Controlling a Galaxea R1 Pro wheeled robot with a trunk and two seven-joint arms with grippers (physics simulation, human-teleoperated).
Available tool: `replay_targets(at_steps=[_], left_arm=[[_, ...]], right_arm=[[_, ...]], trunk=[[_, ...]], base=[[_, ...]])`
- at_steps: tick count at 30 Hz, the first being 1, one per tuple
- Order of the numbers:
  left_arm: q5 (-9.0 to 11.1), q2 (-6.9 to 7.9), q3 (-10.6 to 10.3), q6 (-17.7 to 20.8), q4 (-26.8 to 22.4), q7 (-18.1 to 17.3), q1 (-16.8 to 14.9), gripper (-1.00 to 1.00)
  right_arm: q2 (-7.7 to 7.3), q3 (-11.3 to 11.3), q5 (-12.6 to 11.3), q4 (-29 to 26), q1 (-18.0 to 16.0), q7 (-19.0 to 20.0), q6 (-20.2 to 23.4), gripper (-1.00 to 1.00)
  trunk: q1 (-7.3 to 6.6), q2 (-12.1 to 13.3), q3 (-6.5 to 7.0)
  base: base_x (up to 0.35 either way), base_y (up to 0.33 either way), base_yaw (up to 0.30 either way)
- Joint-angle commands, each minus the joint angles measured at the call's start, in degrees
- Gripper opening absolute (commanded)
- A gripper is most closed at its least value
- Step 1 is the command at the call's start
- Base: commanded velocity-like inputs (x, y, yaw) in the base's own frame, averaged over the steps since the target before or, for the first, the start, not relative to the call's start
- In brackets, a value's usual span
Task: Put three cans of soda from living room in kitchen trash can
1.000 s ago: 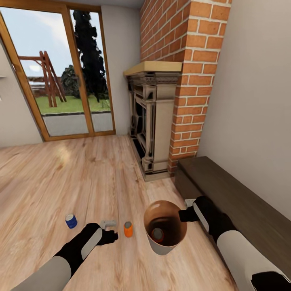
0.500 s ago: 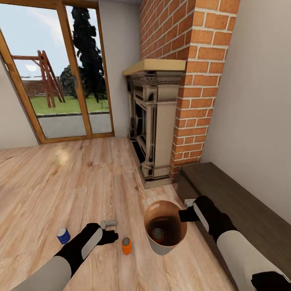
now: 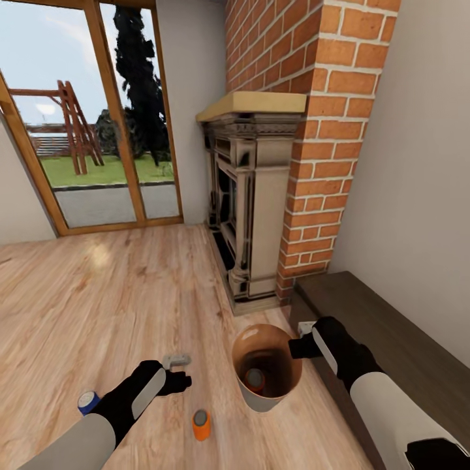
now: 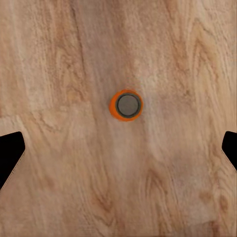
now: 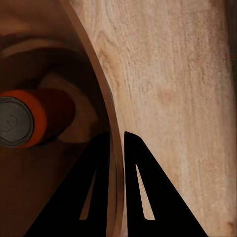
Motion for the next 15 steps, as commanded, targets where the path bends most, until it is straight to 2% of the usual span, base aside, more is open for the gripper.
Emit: replay_targets(at_steps=[1,6,15], left_arm=[[0.0,-0.02,0.0,-0.1,0.0,0.0,0.0,1.00],[-0.1,-0.11,0.0,-0.4,-0.1,0.0,0.0,1.00],[-0.1,-0.35,-0.1,-1.2,-0.1,0.0,0.0,1.00]], right_arm=[[0.01,-0.1,-1.4,0.0,0.0,0.3,0.1,-1.00],[0.00,-0.1,-1.4,0.0,0.0,0.3,0.1,-1.00],[0.01,0.0,-1.4,0.0,0.0,0.3,0.2,-1.00]], trunk=[[0.00,0.0,0.01],[0.00,0.0,0.01],[0.00,0.0,0.01]], base=[[0.327,0.000,0.000],[0.202,0.000,0.000],[0.021,0.000,-0.039]])
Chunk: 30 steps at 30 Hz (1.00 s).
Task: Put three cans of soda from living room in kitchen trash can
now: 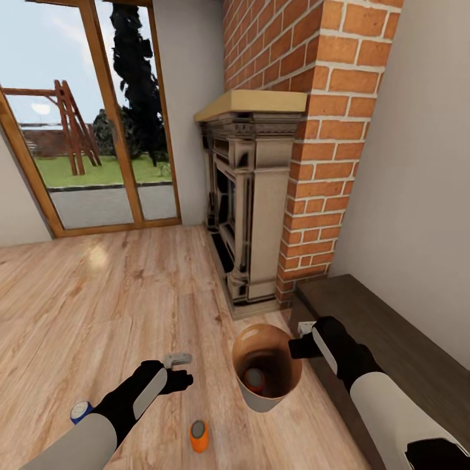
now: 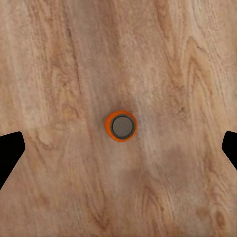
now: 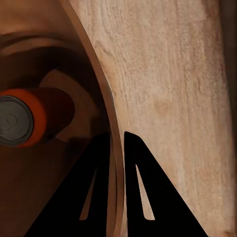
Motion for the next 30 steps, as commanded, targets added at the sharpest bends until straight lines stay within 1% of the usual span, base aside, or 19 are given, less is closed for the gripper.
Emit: replay_targets(at_steps=[1,8,22,30], left_arm=[[0.0,0.00,0.0,0.0,0.0,0.0,0.0,1.00],[0.0,-0.04,0.0,0.0,0.0,0.0,0.0,1.00],[0.0,-0.10,0.0,0.0,0.0,0.0,0.0,1.00],[0.0,-0.10,0.0,-0.1,0.0,0.0,0.0,1.00]], right_arm=[[0.02,-0.1,-1.6,0.0,0.0,0.3,0.1,-1.00],[0.02,-0.1,-1.6,0.0,0.0,0.3,0.1,-1.00],[0.02,-0.1,-1.6,0.0,0.0,0.3,0.1,-1.00],[0.02,-0.1,-1.6,0.0,0.0,0.3,0.1,-1.00]], trunk=[[0.00,0.0,0.01],[0.00,0.0,0.01],[0.00,0.0,0.01],[0.00,0.0,0.01]], base=[[0.002,0.000,-0.021],[0.070,0.000,-0.008],[0.225,0.000,-0.001],[0.061,0.000,0.000]])
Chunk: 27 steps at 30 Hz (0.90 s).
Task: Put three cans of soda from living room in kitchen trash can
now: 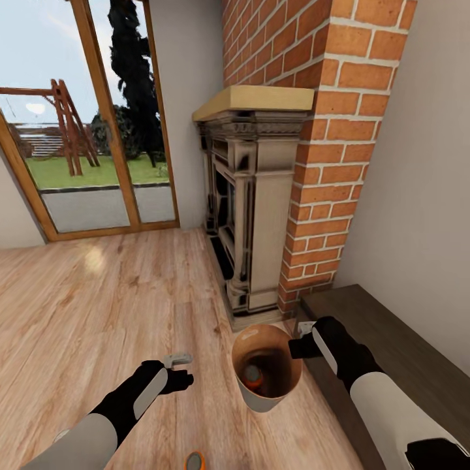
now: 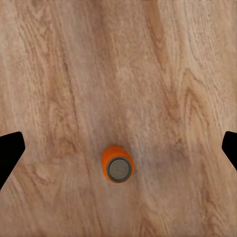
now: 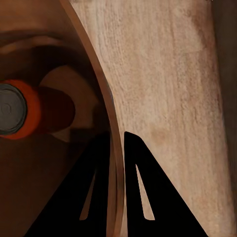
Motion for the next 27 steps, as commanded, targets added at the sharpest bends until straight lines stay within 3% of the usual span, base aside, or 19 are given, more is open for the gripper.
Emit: replay_targets(at_steps=[1,27], left_arm=[[0.0,-0.02,0.0,0.0,0.0,0.0,0.0,1.00],[0.0,-0.14,0.0,-0.3,-0.3,0.0,0.0,1.00]], right_arm=[[0.01,-0.1,-1.3,0.0,0.0,0.3,0.1,-1.00],[0.01,-0.1,-1.3,0.0,0.0,0.3,0.1,-1.00]], trunk=[[0.00,0.0,0.01],[0.00,0.0,0.01]], base=[[0.061,0.000,0.000],[0.118,0.000,0.000]])
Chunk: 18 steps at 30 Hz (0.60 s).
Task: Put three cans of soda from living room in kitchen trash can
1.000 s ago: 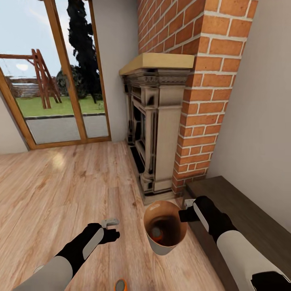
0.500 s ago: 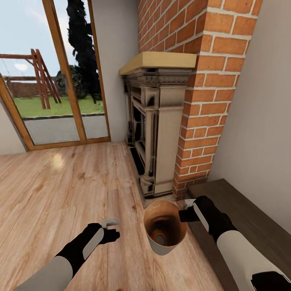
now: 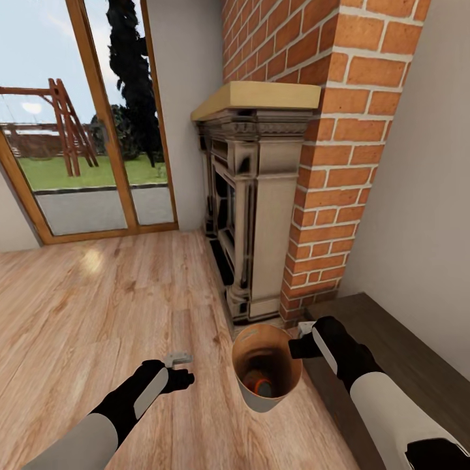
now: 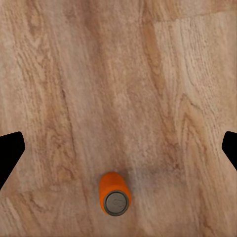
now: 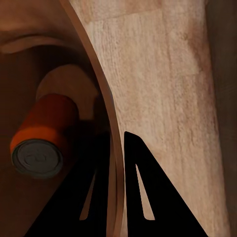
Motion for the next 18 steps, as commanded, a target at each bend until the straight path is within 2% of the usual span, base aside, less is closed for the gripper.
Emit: replay_targets(at_steps=[1,18], left_arm=[[0.0,-0.01,0.0,0.0,0.0,0.0,0.0,1.00],[0.0,-0.04,0.0,0.0,0.0,0.0,0.0,1.00]], right_arm=[[0.01,-0.1,-1.3,0.0,0.0,0.3,0.1,-1.00],[0.01,-0.1,-1.3,0.0,0.0,0.3,0.1,-1.00]], trunk=[[0.00,0.0,0.01],[0.00,0.0,0.01]], base=[[0.018,0.000,0.000],[0.003,0.000,-0.001]])
